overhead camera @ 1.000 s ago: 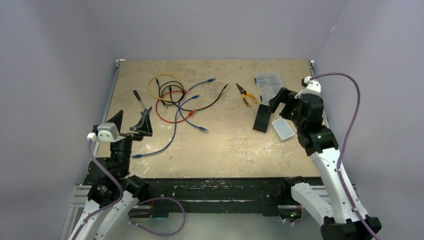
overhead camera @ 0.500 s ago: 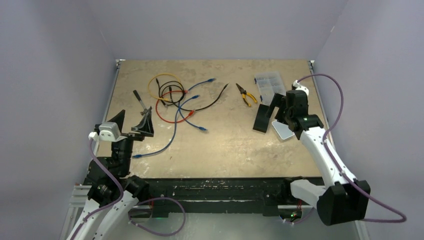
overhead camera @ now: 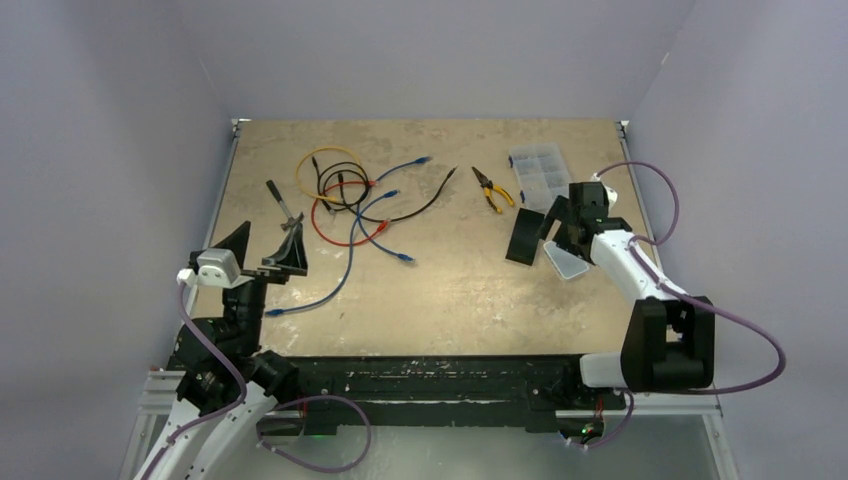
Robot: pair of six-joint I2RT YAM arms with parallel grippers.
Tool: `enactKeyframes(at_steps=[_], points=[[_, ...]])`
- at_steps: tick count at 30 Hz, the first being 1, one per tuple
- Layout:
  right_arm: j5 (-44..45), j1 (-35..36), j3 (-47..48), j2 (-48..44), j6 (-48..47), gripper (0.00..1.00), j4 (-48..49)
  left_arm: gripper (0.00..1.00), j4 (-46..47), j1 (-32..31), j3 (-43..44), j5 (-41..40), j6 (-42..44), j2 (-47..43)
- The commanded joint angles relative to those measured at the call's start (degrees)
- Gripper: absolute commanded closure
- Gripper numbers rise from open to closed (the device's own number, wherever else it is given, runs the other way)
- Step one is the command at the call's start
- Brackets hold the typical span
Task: Insert the plug into the switch port
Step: Move the switch port to the corner of the board.
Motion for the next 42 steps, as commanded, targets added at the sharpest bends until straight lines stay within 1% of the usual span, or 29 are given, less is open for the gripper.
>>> enactKeyframes(at_steps=[1,5,13,18,23,32,36,39,42], points=[[-1.5,-3.0,-1.2,3.0,1.4,0.01,3.6,0.01,2.5,-0.5,-0.6,-0.3,1.3,-1.2],[-2.8,-5.2,-1.3,5.3,0.7,0.01,5.1,0.02,3.2,-0.7,-1.4,-1.1,1.5,-2.3],[-0.3,-5.6,0.2,7.8,-1.4,0.01,4.2,0.02,3.4,-1.2,-1.8,-1.2,1.7,-3.1],[2.4,-5.9,2.4,6.3,-3.4,0.01,3.1,0.02,3.4,-1.4,-1.8,-1.4,1.8,-3.4],[2.7,-6.5,3.4,8.3,-4.6,0.01,3.0,0.02,3.5,-1.4,-1.9,-1.3,1.8,-3.4],[-3.2,-7.1,1.7,10.3,-5.8,0.01,5.4,0.03,3.4,-1.4,-1.9,-1.3,2.0,-3.3],[-5.8,-7.1,-0.1,8.0,-5.5,0.02,4.7,0.03,3.4,-1.4,-1.9,-1.2,2.0,-3.3],[-5.6,-7.0,-1.5,6.3,-6.1,0.01,4.4,0.03,3.5,-1.4,-1.9,-1.2,1.8,-3.4],[-8.9,-6.9,-3.4,4.7,-6.3,0.02,4.2,0.03,3.4,-1.4,-2.0,-1.2,1.9,-3.4]])
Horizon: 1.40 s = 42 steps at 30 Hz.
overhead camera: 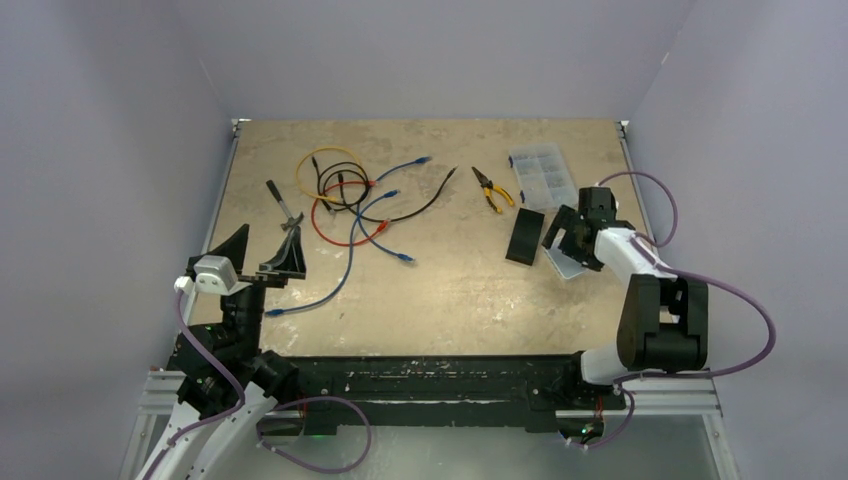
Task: Insert the plug into the switch port
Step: Move the switch port to the corner of the board.
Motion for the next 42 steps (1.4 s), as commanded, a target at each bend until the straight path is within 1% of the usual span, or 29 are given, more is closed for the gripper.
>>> enactKeyframes(at_steps=[1,4,7,10,12,14,16,18,22,27,29,34,38,42], points=[[-4.1,0.0,-2.5,-3.9,-0.8,0.03,-0.1,0.03,2.3,-0.4,-0.2,-0.3,0.9,-0.5],[-5.7,0.3,-4.0,-6.9,-0.2,0.05,-0.8,0.03,2.2,-0.4,-0.2,-0.3,1.0,-0.5],[-7.2,0.7,-3.0,-8.6,-0.5,0.05,-2.7,0.03,2.3,-0.5,-0.1,-0.3,0.8,-0.4],[-1.3,0.7,-0.5,-10.5,-0.3,0.05,-5.0,0.03,2.1,-0.7,-0.1,-0.3,0.9,-0.2],[0.3,0.4,1.2,-10.8,0.5,0.02,-5.7,0.03,1.9,-0.8,-0.1,-0.4,1.0,-0.1],[1.1,0.3,2.3,-9.6,0.1,0.01,-3.8,0.03,2.0,-0.8,-0.1,-0.4,0.9,-0.1],[3.7,0.2,4.0,-6.6,0.8,0.02,-3.5,0.03,2.0,-0.7,-0.1,-0.5,1.0,0.0],[4.4,0.0,4.8,-3.6,0.9,0.02,-1.5,0.03,1.9,-0.8,-0.1,-0.7,1.1,0.0],[3.3,-0.8,5.8,0.6,1.6,0.01,1.6,0.03,1.9,-0.9,-0.1,-1.0,1.2,-0.1],[1.3,-1.5,4.9,2.5,1.5,0.02,4.8,0.03,2.2,-0.9,-0.4,-0.8,1.3,0.0],[-1.0,-1.5,4.0,2.9,1.0,0.01,5.1,0.03,2.2,-0.9,-0.3,-0.7,1.2,0.0],[-7.4,-1.5,0.1,2.0,-0.1,0.01,5.4,0.03,2.4,-0.9,-0.5,-0.6,1.2,0.1],[-7.3,-1.5,-2.4,1.2,-1.5,0.01,5.8,0.03,2.4,-0.9,-0.6,-0.6,1.5,0.3],[-8.5,-1.5,-3.2,-0.5,-1.8,0.01,3.1,0.04,2.8,-0.9,-1.2,-1.1,1.8,0.9]])
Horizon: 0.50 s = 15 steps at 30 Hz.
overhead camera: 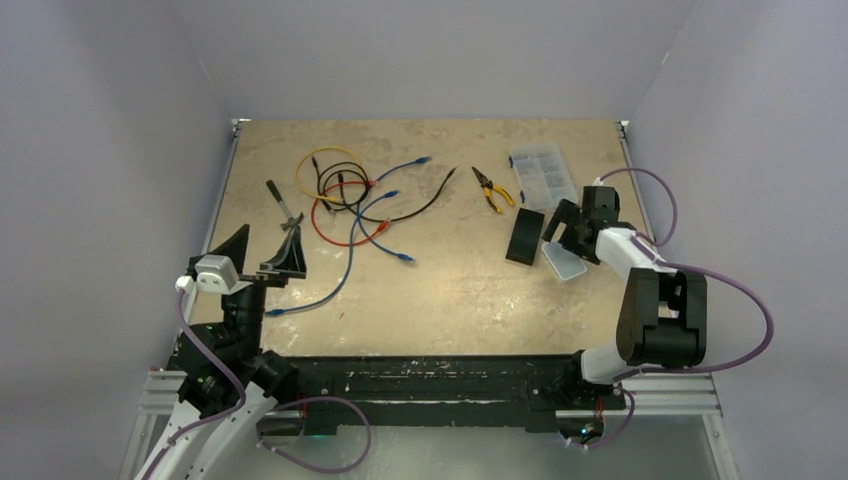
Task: Insert the plug into the switch port
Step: Move the switch port to the corner of the board.
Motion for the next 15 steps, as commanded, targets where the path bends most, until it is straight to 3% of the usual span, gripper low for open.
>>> enactKeyframes(at_steps=[1,10,15], points=[[-4.9,-0.1,-2.0,-2.5,-0.7,0.01,-4.6,0.04,3.7,-0.4,-1.7,0.9,1.9,0.0],[-6.5,-0.1,-2.5,-7.8,-0.7,0.01,-9.5,0.04,3.7,-0.4,-2.2,0.3,2.6,-1.9],[2.0,0.0,-1.3,-9.2,0.6,0.02,-10.5,0.04,3.2,-0.4,-1.9,-0.6,2.5,-0.5]])
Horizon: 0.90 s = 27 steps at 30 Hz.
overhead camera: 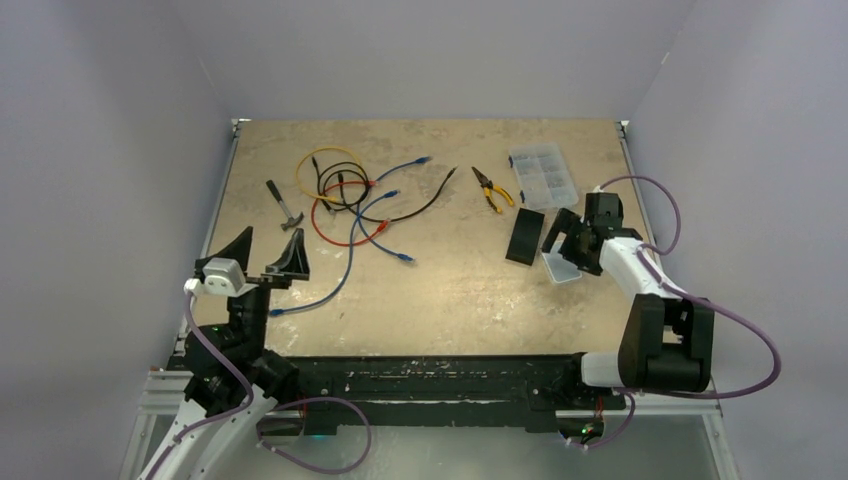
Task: Insert the plug into the switch port
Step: Move the switch port to the corner of the board.
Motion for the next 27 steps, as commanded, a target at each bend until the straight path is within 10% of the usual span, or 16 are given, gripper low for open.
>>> enactKeyframes(at_steps=[1,27], points=[[8.7,0.0,0.7,-1.5,0.9,0.02,-2.2,0.04,0.8,-0.2,1.7,-0.6,0.9,1.8],[8.6,13.7,-0.7,5.9,0.9,0.01,0.6,0.04,0.1,-0.2,2.4,0.3,1.0,6.6]])
